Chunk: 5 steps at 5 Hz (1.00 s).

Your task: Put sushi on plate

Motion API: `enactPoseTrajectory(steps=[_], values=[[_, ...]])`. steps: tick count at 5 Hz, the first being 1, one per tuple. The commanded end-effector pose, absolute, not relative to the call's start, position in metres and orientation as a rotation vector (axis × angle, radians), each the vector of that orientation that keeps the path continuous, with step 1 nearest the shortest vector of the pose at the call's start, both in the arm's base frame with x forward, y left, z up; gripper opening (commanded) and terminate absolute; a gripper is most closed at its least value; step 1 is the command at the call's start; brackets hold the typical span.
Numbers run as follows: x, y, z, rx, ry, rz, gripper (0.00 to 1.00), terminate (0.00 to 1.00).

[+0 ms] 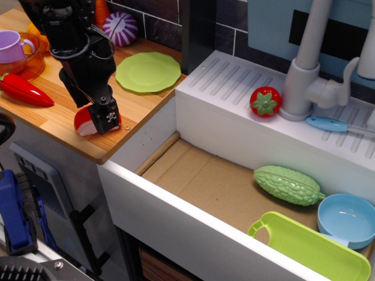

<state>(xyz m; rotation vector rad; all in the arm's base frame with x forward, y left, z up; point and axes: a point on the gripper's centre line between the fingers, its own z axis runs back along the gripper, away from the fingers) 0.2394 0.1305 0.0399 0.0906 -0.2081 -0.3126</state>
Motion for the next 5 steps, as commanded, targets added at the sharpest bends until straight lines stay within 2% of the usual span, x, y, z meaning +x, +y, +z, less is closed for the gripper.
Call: enactPoseTrajectory(steps=[1, 3, 4, 5], values=[[0.257, 0.143, 0.043, 0.134, -0.262, -0.343, 1.00, 0.00], [0.258, 0.148, 0.025, 0.069, -0.286, -0.319, 1.00, 0.00], [0.257, 0.148, 0.021, 0.056, -0.266, -0.293, 1.00, 0.00], [0.249, 0.149, 0.019, 0.045, -0.261, -0.258, 0.00, 0.00]])
